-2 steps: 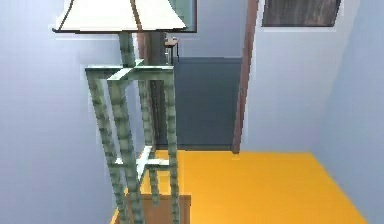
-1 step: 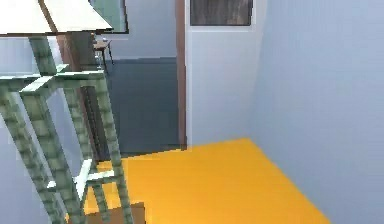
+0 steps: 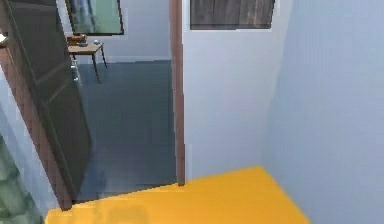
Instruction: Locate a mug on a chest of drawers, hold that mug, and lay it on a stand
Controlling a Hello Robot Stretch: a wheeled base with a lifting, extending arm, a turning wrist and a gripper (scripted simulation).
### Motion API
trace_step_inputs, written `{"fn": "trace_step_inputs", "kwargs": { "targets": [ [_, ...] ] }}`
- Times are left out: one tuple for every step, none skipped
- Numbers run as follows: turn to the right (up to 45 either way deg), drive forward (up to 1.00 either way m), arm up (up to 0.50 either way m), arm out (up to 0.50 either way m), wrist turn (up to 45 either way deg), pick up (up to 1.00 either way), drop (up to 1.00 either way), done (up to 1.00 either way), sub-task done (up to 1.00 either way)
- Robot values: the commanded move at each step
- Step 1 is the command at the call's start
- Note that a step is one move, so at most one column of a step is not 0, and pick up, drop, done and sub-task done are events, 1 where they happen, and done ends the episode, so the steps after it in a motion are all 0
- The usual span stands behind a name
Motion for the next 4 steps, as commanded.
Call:
{"fn": "trace_step_inputs", "kwargs": {
  "targets": [
    [-6.0, 0.0, 0.0, 0.0, 0.0, 0.0, 0.0, 0.0, 0.0],
    [0.0, 1.0, 0.0, 0.0, 0.0, 0.0, 0.0, 0.0, 0.0],
    [-9.0, 0.0, 0.0, 0.0, 0.0, 0.0, 0.0, 0.0, 0.0],
    [0.0, 0.05, 0.0, 0.0, 0.0, 0.0, 0.0, 0.0, 0.0]
  ]
}}
